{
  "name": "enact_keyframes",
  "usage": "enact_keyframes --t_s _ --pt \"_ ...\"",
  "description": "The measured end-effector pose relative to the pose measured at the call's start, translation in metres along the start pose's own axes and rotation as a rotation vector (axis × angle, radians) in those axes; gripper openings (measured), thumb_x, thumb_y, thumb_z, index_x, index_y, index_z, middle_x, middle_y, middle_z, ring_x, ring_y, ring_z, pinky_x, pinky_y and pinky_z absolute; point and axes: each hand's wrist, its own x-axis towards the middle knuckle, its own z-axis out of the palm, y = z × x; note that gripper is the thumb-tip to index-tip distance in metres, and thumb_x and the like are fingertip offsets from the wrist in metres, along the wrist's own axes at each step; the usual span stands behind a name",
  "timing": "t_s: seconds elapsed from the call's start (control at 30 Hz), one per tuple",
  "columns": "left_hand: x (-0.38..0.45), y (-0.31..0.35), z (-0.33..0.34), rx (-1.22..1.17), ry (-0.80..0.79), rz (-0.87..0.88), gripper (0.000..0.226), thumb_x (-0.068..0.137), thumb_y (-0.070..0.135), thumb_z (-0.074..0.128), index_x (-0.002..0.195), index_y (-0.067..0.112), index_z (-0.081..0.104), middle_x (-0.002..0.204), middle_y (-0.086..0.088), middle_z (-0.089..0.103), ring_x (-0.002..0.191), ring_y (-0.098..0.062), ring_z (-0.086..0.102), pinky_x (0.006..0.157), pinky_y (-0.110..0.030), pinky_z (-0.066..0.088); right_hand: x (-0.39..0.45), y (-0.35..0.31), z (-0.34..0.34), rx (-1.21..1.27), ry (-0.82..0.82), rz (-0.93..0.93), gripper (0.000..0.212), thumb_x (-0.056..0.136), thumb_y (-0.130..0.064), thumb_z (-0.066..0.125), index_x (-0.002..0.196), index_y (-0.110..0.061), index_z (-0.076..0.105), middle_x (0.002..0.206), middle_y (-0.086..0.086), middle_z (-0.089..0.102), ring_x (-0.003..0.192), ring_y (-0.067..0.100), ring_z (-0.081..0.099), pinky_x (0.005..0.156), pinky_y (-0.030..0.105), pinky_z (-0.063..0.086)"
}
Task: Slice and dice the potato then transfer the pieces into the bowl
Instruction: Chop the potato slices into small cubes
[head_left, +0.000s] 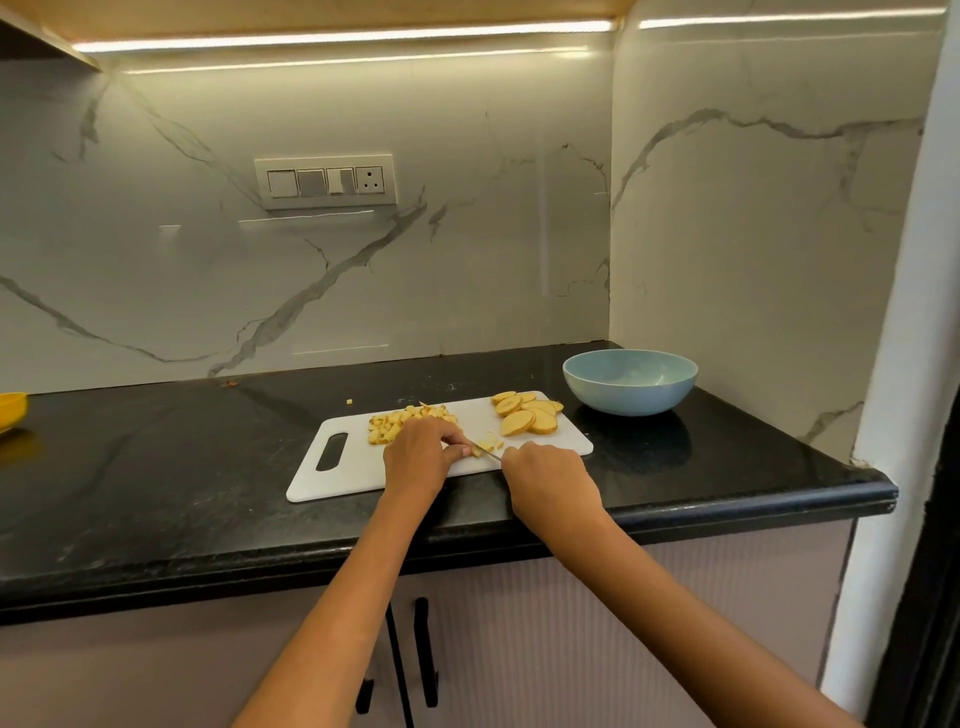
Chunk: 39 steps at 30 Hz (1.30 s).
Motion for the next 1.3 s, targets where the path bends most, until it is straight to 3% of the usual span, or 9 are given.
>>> enact_keyframes --t_s 0.2,0.33,0.47,0.6,0.8,1.0,1.1,1.2,1.3 --pt "-0.001 -0.007 0.001 -0.088 0.047 -0.051 0.009 0.083 0.018 0.068 0.089 0.021 0.074 0.098 0.005 0.07 0.094 -0.012 0.059 0.07 -0.026 0.039 0.022 0.023 0.017 0.336 0.079 0.143 0.022 0.098 -0.024 0.042 0.102 -0.012 0.06 0.093 0.002 0.059 0.083 0.016 0.056 0.069 0.026 0.041" --pt "0.0 -0.005 0.0 -0.121 0.027 -0.012 0.012 0.077 0.028 0.074 0.087 0.02 0.074 0.086 0.009 0.065 0.077 -0.003 0.05 0.061 -0.023 0.035 0.026 0.034 0.025 0.436 0.221 0.186 0.029 0.101 -0.03 0.037 0.106 -0.015 0.061 0.09 0.002 0.06 0.076 0.012 0.052 0.067 0.026 0.041" --pt "0.005 -0.004 0.002 -0.061 0.004 0.014 0.014 0.079 0.03 0.073 0.089 0.021 0.072 0.088 0.011 0.064 0.079 -0.003 0.048 0.064 -0.023 0.036 0.038 0.032 0.026 0.411 0.345 0.154 0.03 0.102 -0.027 0.035 0.125 -0.018 0.052 0.094 0.004 0.065 0.074 0.013 0.057 0.063 0.024 0.043" --pt "0.022 -0.006 0.009 -0.132 -0.008 0.156 0.016 0.088 0.015 0.062 0.1 0.018 0.072 0.103 0.002 0.07 0.094 -0.012 0.06 0.081 -0.023 0.045 0.059 0.033 0.023 0.41 0.421 0.15 0.043 0.103 -0.027 0.03 0.145 -0.019 0.033 0.099 0.006 0.068 0.084 0.018 0.063 0.068 0.027 0.044" --pt "0.036 -0.002 0.021 -0.088 -0.236 0.372 0.021 0.081 0.036 0.069 0.092 0.019 0.072 0.095 0.006 0.068 0.089 -0.007 0.053 0.081 -0.026 0.044 0.089 0.04 0.026 0.393 0.448 0.108 0.044 0.103 -0.029 0.031 0.145 -0.017 0.031 0.09 0.007 0.068 0.076 0.02 0.064 0.073 0.033 0.054" --pt "0.057 -0.032 0.008 0.166 -0.08 0.378 0.014 0.089 0.032 0.057 0.096 0.026 0.067 0.101 0.011 0.065 0.098 -0.008 0.048 0.09 -0.032 0.032 0.123 0.05 0.027 0.347 0.456 0.093 0.043 0.103 -0.026 0.033 0.143 -0.011 0.035 0.087 0.008 0.068 0.069 0.019 0.064 0.063 0.028 0.053" --pt "0.064 -0.034 0.006 0.245 0.046 0.298 0.021 0.095 0.021 0.049 0.105 0.026 0.067 0.11 0.008 0.065 0.106 -0.012 0.049 0.084 -0.027 0.025 0.138 0.053 0.029 0.347 0.482 0.097 0.044 0.103 -0.026 0.034 0.143 -0.011 0.035 0.084 0.007 0.068 0.063 0.015 0.06 0.059 0.025 0.05" --pt "0.065 -0.032 0.01 0.159 0.068 0.309 0.024 0.096 0.016 0.047 0.104 0.024 0.068 0.109 0.007 0.066 0.106 -0.013 0.05 0.084 -0.027 0.024 0.143 0.057 0.031 0.367 0.52 0.108 0.044 0.102 -0.026 0.035 0.143 -0.01 0.036 0.084 0.007 0.069 0.061 0.012 0.056 0.058 0.022 0.047" --pt "0.059 -0.022 0.016 0.036 -0.047 0.384 0.013 0.089 0.03 0.058 0.097 0.028 0.069 0.102 0.014 0.066 0.102 -0.007 0.047 0.085 -0.029 0.023 0.144 0.059 0.032 0.377 0.537 0.099 0.044 0.102 -0.027 0.035 0.144 -0.01 0.036 0.086 0.007 0.069 0.062 0.011 0.056 0.059 0.021 0.047"
